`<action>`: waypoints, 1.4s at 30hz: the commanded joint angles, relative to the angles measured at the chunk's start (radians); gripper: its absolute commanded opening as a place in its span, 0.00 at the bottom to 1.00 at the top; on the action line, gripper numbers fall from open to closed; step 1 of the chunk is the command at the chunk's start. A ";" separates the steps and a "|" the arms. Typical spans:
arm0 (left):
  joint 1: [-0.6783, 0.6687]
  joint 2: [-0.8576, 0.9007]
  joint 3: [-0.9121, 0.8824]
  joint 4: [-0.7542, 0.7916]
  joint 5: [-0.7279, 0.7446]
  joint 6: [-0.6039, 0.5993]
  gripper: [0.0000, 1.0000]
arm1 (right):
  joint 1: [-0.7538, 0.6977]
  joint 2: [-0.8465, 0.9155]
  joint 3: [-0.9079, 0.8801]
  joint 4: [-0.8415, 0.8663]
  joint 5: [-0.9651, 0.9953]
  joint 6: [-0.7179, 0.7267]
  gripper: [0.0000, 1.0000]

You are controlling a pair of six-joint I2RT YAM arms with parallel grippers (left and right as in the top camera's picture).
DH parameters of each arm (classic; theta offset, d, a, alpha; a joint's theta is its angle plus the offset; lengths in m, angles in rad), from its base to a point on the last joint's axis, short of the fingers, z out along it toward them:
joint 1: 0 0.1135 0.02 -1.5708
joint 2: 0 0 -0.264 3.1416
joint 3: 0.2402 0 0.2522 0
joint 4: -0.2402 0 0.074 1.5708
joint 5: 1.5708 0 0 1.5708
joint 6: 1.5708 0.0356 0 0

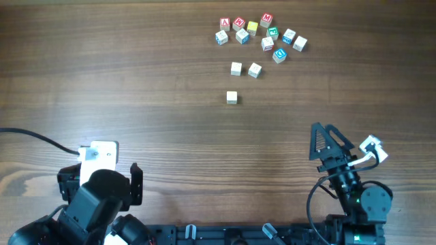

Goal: Form a tower
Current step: 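Reach the right gripper to the block cluster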

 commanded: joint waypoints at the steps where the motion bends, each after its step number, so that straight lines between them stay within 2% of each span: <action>1: -0.001 -0.003 -0.004 0.000 0.008 -0.013 1.00 | -0.004 0.140 0.129 -0.022 0.003 -0.145 0.99; 4: -0.001 -0.003 -0.005 0.000 0.008 -0.013 1.00 | -0.004 0.456 0.319 -0.085 0.003 -0.257 1.00; 7: -0.001 -0.003 -0.004 0.000 0.008 -0.014 1.00 | 0.000 0.682 0.496 -0.162 0.002 -0.326 1.00; 11: -0.001 -0.003 -0.004 0.000 0.008 -0.013 1.00 | 0.068 1.076 0.862 -0.374 0.009 -0.423 1.00; 14: -0.001 -0.003 -0.004 0.000 0.008 -0.013 1.00 | 0.165 1.317 1.115 -0.553 0.143 -0.464 1.00; 15: -0.001 -0.003 -0.005 0.000 0.008 -0.013 1.00 | 0.236 1.484 1.312 -0.716 0.293 -0.465 0.99; 19: -0.001 -0.003 -0.004 0.000 0.008 -0.013 1.00 | 0.321 1.676 1.582 -0.852 0.305 -0.507 1.00; 23: -0.001 -0.003 -0.004 0.000 0.008 -0.013 1.00 | 0.375 1.704 1.609 -0.785 0.286 -0.455 1.00; 26: -0.001 -0.003 -0.004 0.000 0.008 -0.013 1.00 | 0.383 1.741 1.604 -0.734 0.322 -0.320 0.99; 32: -0.001 -0.003 -0.004 0.000 0.008 -0.013 1.00 | 0.384 1.985 1.604 -0.719 0.371 -0.135 0.98; 35: -0.001 -0.003 -0.005 0.000 0.008 -0.014 1.00 | 0.384 2.046 1.604 -0.704 0.375 -0.109 0.91; 42: -0.001 -0.003 -0.005 0.000 0.008 -0.013 1.00 | 0.388 2.115 1.604 -0.683 0.387 -0.107 0.85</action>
